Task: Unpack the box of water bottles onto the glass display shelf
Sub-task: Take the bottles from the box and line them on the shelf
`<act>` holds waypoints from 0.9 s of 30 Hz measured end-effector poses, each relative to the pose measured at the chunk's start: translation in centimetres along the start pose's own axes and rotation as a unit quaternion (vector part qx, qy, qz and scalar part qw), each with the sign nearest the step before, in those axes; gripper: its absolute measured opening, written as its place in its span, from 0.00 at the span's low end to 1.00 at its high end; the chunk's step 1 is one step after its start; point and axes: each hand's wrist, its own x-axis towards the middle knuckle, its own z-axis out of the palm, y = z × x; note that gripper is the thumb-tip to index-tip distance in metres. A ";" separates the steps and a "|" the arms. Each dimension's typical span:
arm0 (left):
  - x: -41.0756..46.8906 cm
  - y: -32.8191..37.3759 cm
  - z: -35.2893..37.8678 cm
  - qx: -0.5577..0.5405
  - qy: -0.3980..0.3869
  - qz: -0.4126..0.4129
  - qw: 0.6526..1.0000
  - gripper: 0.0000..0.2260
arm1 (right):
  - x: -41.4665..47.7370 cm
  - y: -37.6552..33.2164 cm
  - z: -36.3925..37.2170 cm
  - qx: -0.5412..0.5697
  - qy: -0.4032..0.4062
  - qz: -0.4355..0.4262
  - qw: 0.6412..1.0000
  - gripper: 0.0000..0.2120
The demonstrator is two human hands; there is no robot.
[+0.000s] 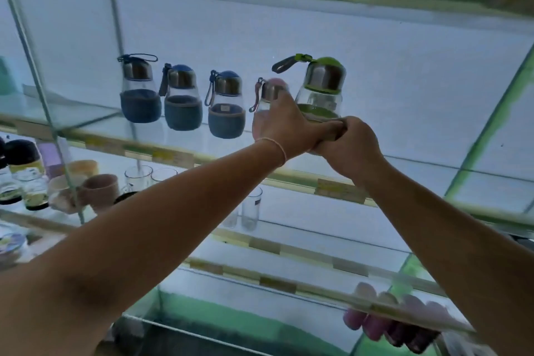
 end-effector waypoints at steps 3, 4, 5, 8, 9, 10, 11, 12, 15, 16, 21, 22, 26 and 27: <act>-0.2 1.8 2.6 0.034 -0.052 -0.009 0.998 0.37 | 0.5 2.2 -2.2 -0.010 0.010 0.006 1.000 0.24; -0.3 2.2 3.6 0.020 -0.057 -0.001 0.998 0.38 | 0.6 2.9 -2.8 -0.009 0.012 0.012 1.000 0.23; -0.3 2.5 4.7 0.006 -0.057 0.008 0.998 0.39 | 0.7 3.5 -3.4 -0.009 0.012 0.017 1.000 0.22; -0.1 3.5 7.4 -0.005 -0.053 0.021 0.998 0.43 | 1.1 5.2 -5.0 -0.009 0.013 0.024 1.000 0.18; 0.0 3.8 8.2 -0.004 -0.054 0.019 0.998 0.43 | 1.3 5.8 -5.5 -0.008 0.013 0.024 1.000 0.17; 0.1 4.1 8.8 0.000 -0.063 0.016 0.998 0.42 | 1.5 6.3 -5.9 -0.009 0.013 0.024 1.000 0.16; 0.1 4.4 9.3 0.007 -0.075 0.011 0.997 0.41 | 1.7 6.8 -6.3 -0.008 0.011 0.028 1.000 0.15; 0.2 4.6 9.8 0.013 -0.088 0.005 0.996 0.39 | 1.9 7.2 -6.6 -0.006 0.006 0.035 0.999 0.15; 0.4 4.9 11.3 0.019 -0.111 0.001 0.994 0.37 | 2.6 8.6 -7.3 -0.002 -0.017 0.059 0.998 0.15; 0.4 5.0 11.7 0.025 -0.119 0.003 0.993 0.37 | 2.8 9.0 -7.5 -0.003 -0.023 0.066 0.998 0.15; 0.7 5.3 13.4 0.060 -0.149 0.009 0.987 0.33 | 4.3 10.9 -8.4 -0.004 -0.053 0.101 0.993 0.14; 0.7 5.3 13.7 0.065 -0.152 0.012 0.986 0.31 | 4.6 11.2 -8.5 -0.007 -0.058 0.111 0.992 0.15; 0.9 5.4 14.8 0.070 -0.160 0.009 0.985 0.28 | 5.8 12.3 -8.7 -0.014 -0.074 0.130 0.989 0.17; 1.0 5.4 15.0 0.070 -0.161 0.007 0.984 0.28 | 6.1 12.5 -8.7 -0.013 -0.077 0.132 0.988 0.17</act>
